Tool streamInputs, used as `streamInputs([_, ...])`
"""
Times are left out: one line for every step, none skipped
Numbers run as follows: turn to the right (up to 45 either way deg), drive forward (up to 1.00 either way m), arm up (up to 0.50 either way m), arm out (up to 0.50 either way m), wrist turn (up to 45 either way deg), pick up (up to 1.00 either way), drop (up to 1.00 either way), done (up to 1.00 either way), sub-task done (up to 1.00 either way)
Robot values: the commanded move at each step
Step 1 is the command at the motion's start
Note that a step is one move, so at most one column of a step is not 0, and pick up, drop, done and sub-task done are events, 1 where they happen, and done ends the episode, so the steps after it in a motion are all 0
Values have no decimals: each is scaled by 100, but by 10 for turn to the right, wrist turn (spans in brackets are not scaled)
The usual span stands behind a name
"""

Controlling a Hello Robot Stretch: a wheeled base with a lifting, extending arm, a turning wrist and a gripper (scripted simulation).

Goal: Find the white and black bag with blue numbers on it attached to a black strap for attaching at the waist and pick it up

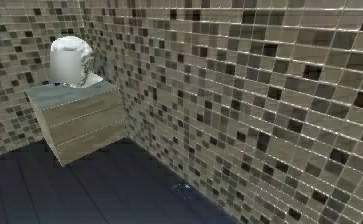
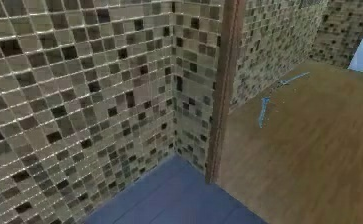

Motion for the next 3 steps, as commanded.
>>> streamInputs([0, 20, 0, 0, 0, 0, 0, 0, 0])
streamInputs([-450, 0, 0, 0, 0, 0, 0, 0, 0])
streamInputs([-420, 0, 0, 0, 0, 0, 0, 0, 0])
